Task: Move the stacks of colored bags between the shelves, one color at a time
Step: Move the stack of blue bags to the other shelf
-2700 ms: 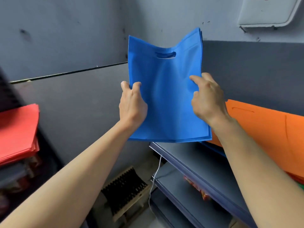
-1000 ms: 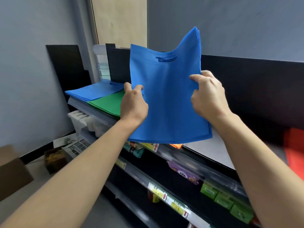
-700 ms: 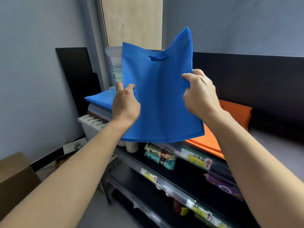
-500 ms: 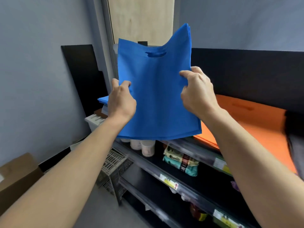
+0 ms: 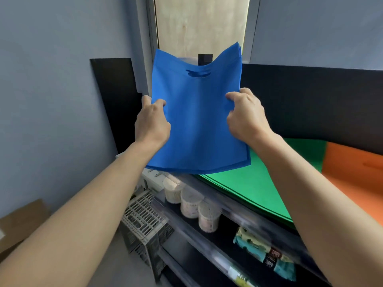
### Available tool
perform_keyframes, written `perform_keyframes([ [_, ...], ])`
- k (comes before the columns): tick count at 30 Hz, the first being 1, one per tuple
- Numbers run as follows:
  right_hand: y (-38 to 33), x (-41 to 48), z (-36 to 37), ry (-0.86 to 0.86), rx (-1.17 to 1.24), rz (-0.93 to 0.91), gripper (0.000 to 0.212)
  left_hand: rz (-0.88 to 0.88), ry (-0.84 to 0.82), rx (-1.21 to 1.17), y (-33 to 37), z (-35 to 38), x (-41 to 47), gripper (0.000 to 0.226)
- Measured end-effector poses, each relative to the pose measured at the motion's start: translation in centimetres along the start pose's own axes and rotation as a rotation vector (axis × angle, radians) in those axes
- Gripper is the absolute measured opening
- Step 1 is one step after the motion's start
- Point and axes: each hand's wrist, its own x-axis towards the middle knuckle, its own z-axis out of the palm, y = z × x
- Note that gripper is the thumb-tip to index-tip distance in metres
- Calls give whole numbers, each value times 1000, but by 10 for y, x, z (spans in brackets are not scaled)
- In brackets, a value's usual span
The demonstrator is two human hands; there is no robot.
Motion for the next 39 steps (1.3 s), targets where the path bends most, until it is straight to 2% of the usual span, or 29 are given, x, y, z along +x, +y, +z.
perform_keyframes([
  [8, -7, 45, 48, -73, -67, 119, 42, 50, -96, -17, -32, 46, 65, 43],
  [18, -23, 82, 123, -170, -173, 410, 42, 211, -342, -22, -88, 109, 148, 42],
  [24, -15, 78, 147, -192, -281, 579, 39, 318, -543, -43, -101, 142, 158, 40],
  [27, -8, 71, 151, -198, -320, 608, 39, 307, -636, 69, -103, 151, 156, 33],
  [30, -6, 64, 146, -163, -359, 628, 30, 356, -594, 194, -98, 151, 153, 32],
  [32, -8, 63, 137, -114, -400, 607, 26, 416, -573, 122, -85, 147, 150, 35],
  [39, -23, 36, 71, 122, -634, 441, 26, 768, -484, -381, 7, 118, 108, 38],
])
